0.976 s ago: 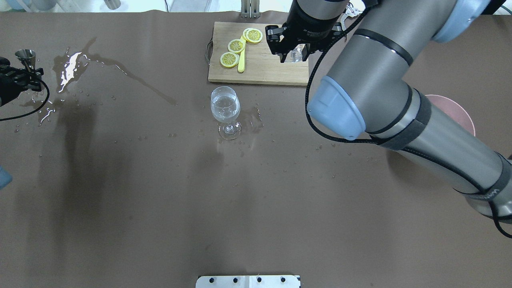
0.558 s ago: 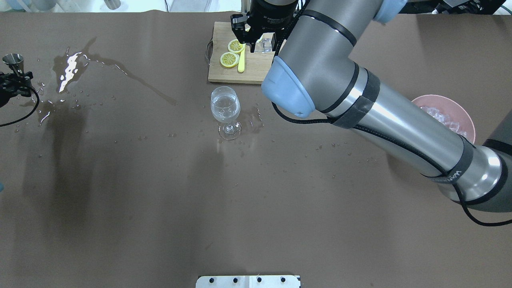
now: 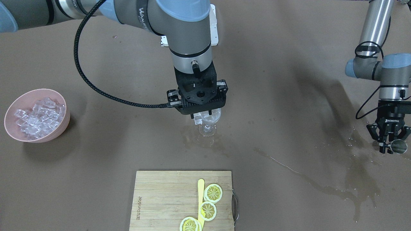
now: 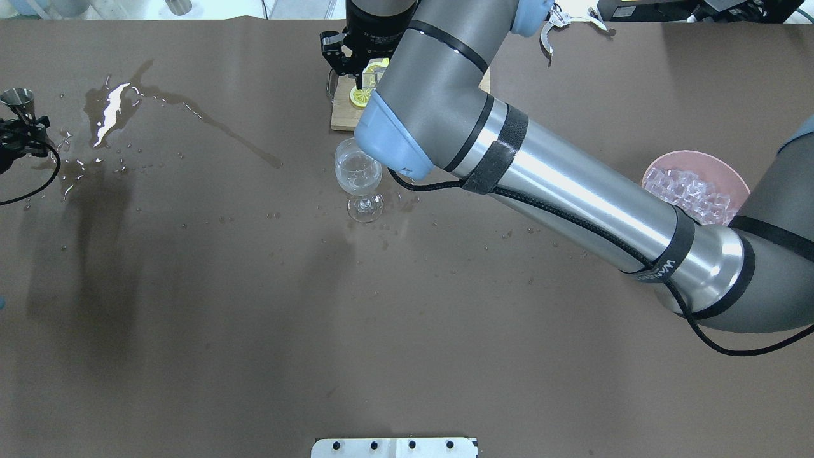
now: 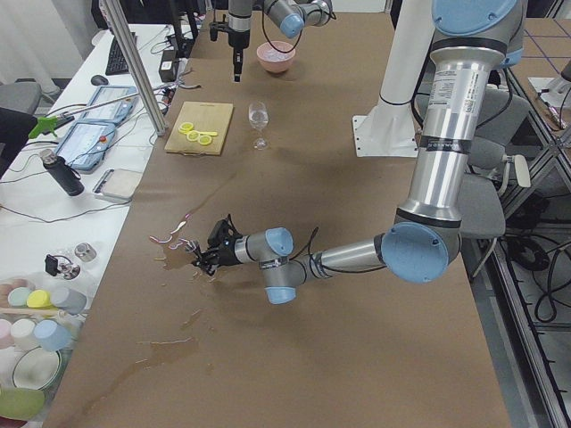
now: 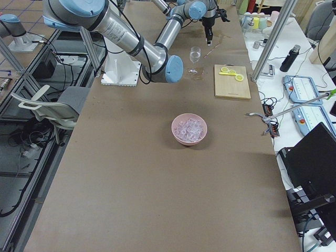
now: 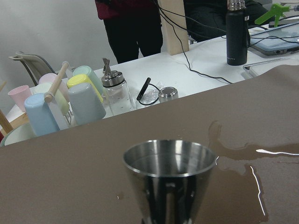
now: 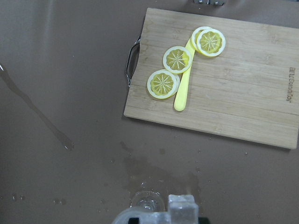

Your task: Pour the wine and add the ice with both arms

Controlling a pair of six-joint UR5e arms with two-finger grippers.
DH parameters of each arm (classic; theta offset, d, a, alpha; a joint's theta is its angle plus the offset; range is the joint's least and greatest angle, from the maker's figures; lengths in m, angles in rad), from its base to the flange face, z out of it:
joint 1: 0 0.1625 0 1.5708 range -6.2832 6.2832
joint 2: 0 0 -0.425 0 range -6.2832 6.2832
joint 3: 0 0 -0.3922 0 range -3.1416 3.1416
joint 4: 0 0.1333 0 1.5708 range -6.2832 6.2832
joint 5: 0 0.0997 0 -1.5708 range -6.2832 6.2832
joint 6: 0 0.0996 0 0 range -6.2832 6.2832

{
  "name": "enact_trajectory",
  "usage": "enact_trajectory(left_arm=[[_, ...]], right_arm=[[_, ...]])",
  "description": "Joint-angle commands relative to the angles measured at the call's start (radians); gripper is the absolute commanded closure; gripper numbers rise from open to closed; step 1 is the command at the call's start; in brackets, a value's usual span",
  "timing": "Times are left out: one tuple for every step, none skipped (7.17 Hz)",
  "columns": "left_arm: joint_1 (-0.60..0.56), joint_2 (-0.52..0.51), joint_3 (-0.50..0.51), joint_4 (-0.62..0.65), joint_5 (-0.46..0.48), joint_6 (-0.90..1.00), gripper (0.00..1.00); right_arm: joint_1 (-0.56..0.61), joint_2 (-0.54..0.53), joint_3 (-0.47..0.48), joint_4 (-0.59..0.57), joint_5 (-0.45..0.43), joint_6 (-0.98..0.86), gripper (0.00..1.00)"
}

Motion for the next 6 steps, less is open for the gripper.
enact_trajectory(left_arm=[[0.010, -0.004, 0.003, 0.002, -0.003, -0.001, 1.00], [0.012, -0.006, 0.003, 0.002, -0.003, -0.002, 1.00], [0.021, -0.007, 0.005, 0.002, 0.000, -0.001, 1.00], [0.029, -0.007, 0.011, 0.002, 0.000, -0.001, 1.00], [0.033, -0.009, 0.022, 0.003, -0.001, -0.002, 1.00], [0.042, -0.010, 0.028, 0.005, -0.001, -0.002, 1.00]], right_arm=[[-0.039, -0.003, 0.006, 0.004, -0.005, 0.037, 1.00], [-0.059, -0.006, 0.012, 0.006, -0.015, 0.086, 1.00], [-0.073, -0.015, 0.021, 0.004, -0.023, 0.089, 1.00], [-0.084, -0.018, 0.024, 0.006, -0.024, 0.106, 1.00], [-0.094, -0.026, 0.026, 0.006, -0.034, 0.112, 1.00], [-0.096, -0.028, 0.026, 0.007, -0.034, 0.118, 1.00]])
